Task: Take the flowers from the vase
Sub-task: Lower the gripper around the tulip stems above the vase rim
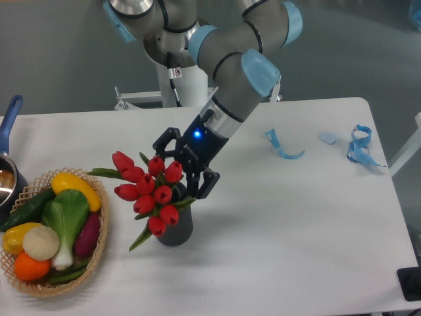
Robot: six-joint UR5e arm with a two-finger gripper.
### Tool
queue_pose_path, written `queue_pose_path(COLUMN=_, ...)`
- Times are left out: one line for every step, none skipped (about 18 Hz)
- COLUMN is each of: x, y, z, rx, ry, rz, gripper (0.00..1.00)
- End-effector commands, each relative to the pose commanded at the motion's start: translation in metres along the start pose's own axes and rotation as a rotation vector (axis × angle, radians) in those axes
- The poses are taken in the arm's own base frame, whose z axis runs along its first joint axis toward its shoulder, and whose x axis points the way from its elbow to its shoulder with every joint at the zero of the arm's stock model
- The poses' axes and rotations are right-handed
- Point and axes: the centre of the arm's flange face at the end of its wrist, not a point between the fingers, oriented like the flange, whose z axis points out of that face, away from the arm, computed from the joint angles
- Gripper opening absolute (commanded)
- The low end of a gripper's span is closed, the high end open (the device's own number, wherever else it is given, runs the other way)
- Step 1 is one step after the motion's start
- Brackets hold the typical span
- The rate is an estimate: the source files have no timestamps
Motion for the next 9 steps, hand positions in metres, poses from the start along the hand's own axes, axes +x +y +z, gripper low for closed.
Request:
queue_pose_path(x=-0.001, y=0.0003, z=0.0005, rx=0.002, ry=-0.001, rz=0.001, gripper=1.0)
queue_pose_path(x=-0.002, y=-0.0029, z=-0.0004, rx=0.007, ry=-0.002, rz=0.005, gripper=1.0)
queue_pose_path(x=-0.0027, y=-0.0043, z=-0.0012, rx=0.01, ry=-0.004, rz=0.008, gripper=1.0)
queue_pose_path(x=-0.0043, y=-0.0037, z=-0.0005, rx=0.01, ry=-0.004, rz=0.008, gripper=1.0)
queue_pose_path(x=-0.0047, y=-0.0042, z=-0.0009, rx=0.011, ry=-0.005, rz=0.009, gripper=0.96)
queue_pose_path(x=-0.005, y=-0.0047, z=-0.0012, rx=0.011, ry=-0.005, rz=0.009, gripper=0.8)
queue_pose_path(x=-0.005, y=-0.0048, z=-0.0012, rx=0.012, ry=-0.004, rz=0.009, gripper=0.68)
queue_pose_path(x=-0.0053, y=-0.006, z=-0.0017, rx=0.017, ry=-0.005, rz=0.011, gripper=0.66)
queue_pose_path(x=-0.0061, y=-0.0073, z=-0.0019, rx=0.026, ry=-0.005, rz=0.014, gripper=0.66)
